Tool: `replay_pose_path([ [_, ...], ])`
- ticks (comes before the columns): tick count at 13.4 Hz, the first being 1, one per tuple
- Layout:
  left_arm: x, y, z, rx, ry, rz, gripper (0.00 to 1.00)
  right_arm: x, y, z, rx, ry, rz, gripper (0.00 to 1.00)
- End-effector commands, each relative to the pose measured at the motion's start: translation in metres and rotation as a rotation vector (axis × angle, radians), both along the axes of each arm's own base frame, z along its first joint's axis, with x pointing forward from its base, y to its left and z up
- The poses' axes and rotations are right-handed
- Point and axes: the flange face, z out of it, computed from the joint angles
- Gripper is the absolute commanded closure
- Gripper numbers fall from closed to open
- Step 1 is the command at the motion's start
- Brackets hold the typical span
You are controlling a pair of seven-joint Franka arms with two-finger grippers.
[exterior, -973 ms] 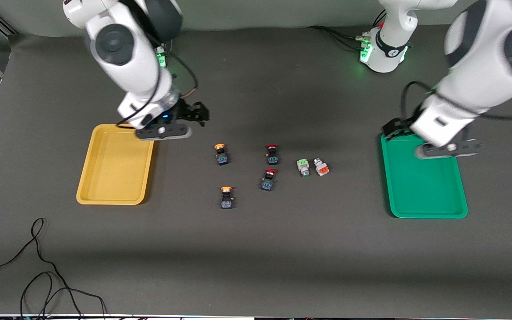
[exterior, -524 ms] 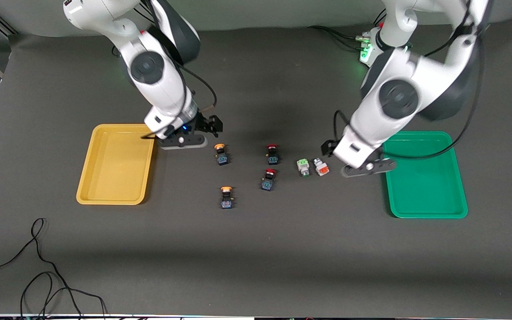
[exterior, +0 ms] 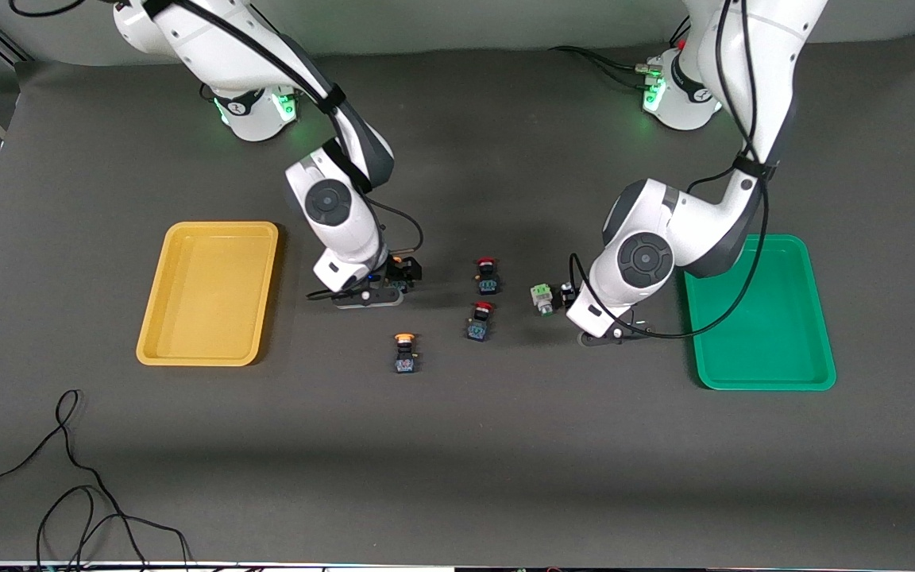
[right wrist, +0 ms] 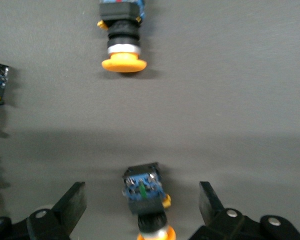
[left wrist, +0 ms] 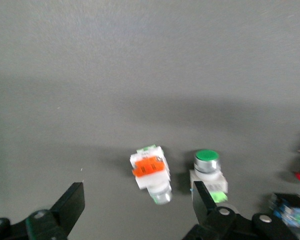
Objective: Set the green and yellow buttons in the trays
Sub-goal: 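Grasp the yellow-cap button with the right gripper while the left gripper grasps the orange button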
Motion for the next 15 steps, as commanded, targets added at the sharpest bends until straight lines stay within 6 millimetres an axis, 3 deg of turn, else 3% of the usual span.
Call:
replay_pose_path([
  [1,-0.012,0.007,-0.013,0.004,0.001,0.008,0.03,-0.001,0.013,-0.028,-0.024,-0.057,0.087,0.0],
  [3,-0.011,0.007,-0.023,0.005,0.009,0.033,0.03,-0.002,0.013,-0.036,-0.026,-0.06,0.091,0.0],
  [4,-0.011,0.006,-0.03,0.004,0.007,0.043,0.03,-0.002,0.014,-0.036,-0.027,-0.06,0.089,0.05],
  [7,-0.01,0.004,-0.057,-0.002,-0.006,0.095,0.04,0.003,0.013,-0.028,-0.026,-0.061,0.077,0.55],
  [8,-0.011,0.002,-0.063,0.0,-0.009,0.129,0.05,0.004,0.01,-0.025,-0.04,-0.043,0.072,0.65],
  [10,-0.014,-0.008,-0.061,0.011,-0.016,0.188,0.07,0.004,0.011,-0.014,-0.068,-0.003,0.063,0.76],
  [11,-0.019,-0.017,-0.06,0.012,-0.018,0.182,0.19,0.005,0.01,-0.011,-0.071,-0.001,0.063,0.78],
  [12,-0.02,-0.02,-0.058,0.013,-0.018,0.177,0.68,0.006,0.01,-0.009,-0.069,-0.003,0.063,0.79],
  [13,-0.018,-0.019,-0.056,0.014,-0.015,0.18,1.0,0.006,0.01,-0.008,-0.068,-0.004,0.063,0.8],
  [15,-0.015,-0.015,-0.05,0.019,-0.017,0.165,1.0,0.012,0.011,0.011,-0.076,0.007,0.062,0.8],
])
